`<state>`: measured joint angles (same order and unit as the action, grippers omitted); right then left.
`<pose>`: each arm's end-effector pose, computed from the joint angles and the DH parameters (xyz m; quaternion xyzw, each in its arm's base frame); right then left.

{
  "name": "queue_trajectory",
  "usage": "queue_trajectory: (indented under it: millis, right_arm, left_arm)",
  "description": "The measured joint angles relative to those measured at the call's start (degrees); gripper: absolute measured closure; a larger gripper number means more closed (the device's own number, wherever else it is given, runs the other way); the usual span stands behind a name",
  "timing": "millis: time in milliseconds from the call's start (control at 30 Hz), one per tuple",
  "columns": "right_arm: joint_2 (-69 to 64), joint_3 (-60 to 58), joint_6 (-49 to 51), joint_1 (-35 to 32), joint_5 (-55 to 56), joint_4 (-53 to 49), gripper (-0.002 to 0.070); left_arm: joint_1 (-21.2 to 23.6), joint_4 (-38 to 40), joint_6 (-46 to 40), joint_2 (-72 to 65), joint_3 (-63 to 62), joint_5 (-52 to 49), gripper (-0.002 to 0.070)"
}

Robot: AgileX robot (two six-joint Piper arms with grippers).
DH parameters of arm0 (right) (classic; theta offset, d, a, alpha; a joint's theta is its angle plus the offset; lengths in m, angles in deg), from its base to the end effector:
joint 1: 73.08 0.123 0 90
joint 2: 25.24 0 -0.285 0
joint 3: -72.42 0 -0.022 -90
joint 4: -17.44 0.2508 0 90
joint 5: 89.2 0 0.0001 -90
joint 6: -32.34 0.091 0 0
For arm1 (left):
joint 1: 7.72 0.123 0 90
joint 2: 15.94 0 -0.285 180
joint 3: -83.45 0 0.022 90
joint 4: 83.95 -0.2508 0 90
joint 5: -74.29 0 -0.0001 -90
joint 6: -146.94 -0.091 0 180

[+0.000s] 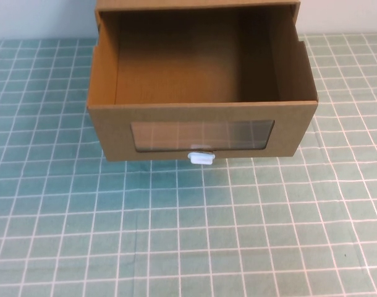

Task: Open the shoe box
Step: 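Pull the top drawer of the cardboard box fully open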

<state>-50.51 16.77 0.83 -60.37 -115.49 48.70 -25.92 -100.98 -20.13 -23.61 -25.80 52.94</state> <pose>0.0660 0.0364 0.2847 -0.1772 0.7647 0.1428 0.6028 0.0488 -0.0058 0.2188 0.1054 0.7523 -0.0457 0.6488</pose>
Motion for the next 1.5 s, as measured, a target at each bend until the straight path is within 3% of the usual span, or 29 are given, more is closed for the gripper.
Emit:
queue_trajectory:
  millis: [300, 600, 1500]
  right_arm:
    - [0.0, 0.0, 0.0, 0.0, -0.6, 0.0, 0.069]
    - [0.0, 0.0, 0.0, 0.0, -2.6, 0.0, 0.0689]
    - [0.3, 0.0, 0.0, 0.0, -5.6, -0.4, 0.0689]
  left_arm:
    - [7.0, 7.0, -3.5, 0.5, 8.0, 3.2, 0.068]
    - [7.2, 11.7, -12.9, 0.5, 8.0, 0.5, 0.068]
    - [7.2, 12.1, -14.2, 0.5, 8.0, 0.4, 0.068]
